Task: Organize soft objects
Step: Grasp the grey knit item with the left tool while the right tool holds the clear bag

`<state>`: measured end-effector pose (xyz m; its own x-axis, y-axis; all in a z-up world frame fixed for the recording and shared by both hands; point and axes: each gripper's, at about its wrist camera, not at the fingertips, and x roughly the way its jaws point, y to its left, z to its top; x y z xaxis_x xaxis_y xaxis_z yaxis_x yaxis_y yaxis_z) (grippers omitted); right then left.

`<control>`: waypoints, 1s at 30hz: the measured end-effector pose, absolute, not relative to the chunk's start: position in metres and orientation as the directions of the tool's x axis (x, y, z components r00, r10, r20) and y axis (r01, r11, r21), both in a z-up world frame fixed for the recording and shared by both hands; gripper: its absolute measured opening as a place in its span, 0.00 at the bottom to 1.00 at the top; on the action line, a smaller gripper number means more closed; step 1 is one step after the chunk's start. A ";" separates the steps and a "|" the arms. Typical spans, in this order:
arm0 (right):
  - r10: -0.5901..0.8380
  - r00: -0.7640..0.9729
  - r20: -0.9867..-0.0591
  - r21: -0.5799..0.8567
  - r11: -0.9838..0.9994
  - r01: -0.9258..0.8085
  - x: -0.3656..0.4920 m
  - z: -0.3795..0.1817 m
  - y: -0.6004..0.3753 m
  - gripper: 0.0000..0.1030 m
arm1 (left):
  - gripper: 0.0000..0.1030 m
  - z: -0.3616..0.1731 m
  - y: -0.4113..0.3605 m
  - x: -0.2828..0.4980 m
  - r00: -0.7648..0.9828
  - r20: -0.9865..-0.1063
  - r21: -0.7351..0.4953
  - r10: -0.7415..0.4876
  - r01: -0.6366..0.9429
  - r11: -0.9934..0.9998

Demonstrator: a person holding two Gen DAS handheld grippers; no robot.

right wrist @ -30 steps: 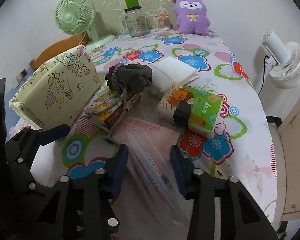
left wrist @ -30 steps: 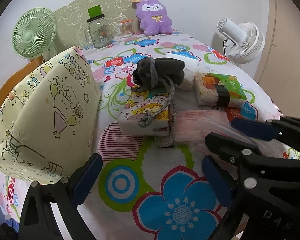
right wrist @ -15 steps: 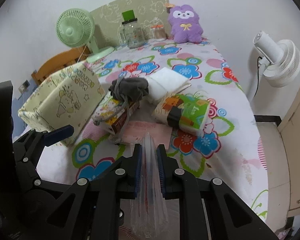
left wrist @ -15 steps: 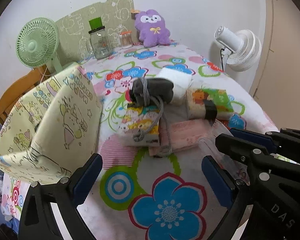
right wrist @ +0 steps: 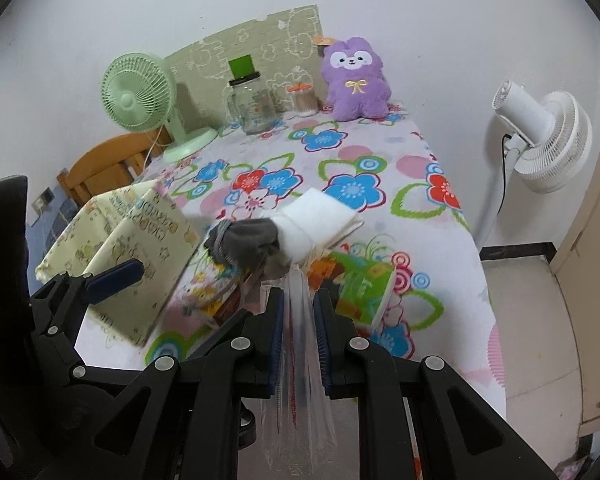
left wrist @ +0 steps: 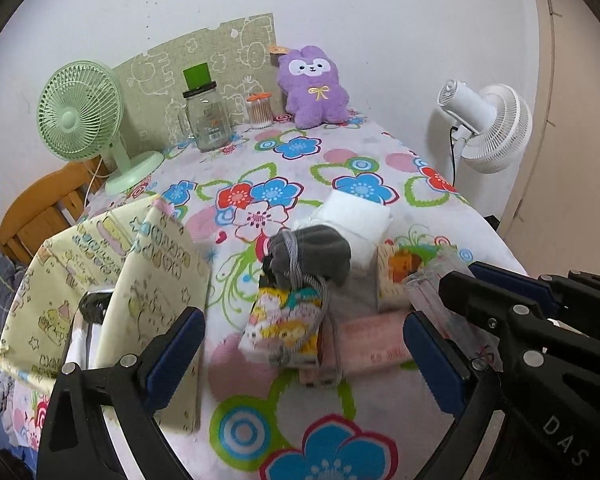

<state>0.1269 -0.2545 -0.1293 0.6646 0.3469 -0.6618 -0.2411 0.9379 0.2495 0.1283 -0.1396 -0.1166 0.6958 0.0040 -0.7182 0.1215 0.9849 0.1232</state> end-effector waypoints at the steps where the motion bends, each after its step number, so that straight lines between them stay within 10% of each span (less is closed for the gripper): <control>1: 0.347 0.664 -0.662 0.254 0.938 -0.237 0.129 -0.129 -0.256 0.17 | 0.97 -0.117 -0.140 0.132 0.694 -0.720 0.120 0.003 0.120 0.985; 23: 0.312 0.656 -0.687 0.281 0.947 -0.156 0.192 -0.140 -0.260 0.17 | 0.97 -0.134 -0.140 0.197 0.652 -0.758 0.078 0.029 0.046 0.996; 30: 0.314 0.643 -0.699 0.277 0.947 -0.162 0.198 -0.145 -0.253 0.18 | 0.72 -0.137 -0.142 0.199 0.632 -0.775 0.043 -0.022 0.088 0.995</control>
<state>0.1982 -0.2534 -0.1446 0.6425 0.3137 -0.6991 -0.1616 0.9473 0.2766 0.1986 -0.1424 -0.1372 0.6317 -0.0224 -0.7749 0.0877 0.9952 0.0427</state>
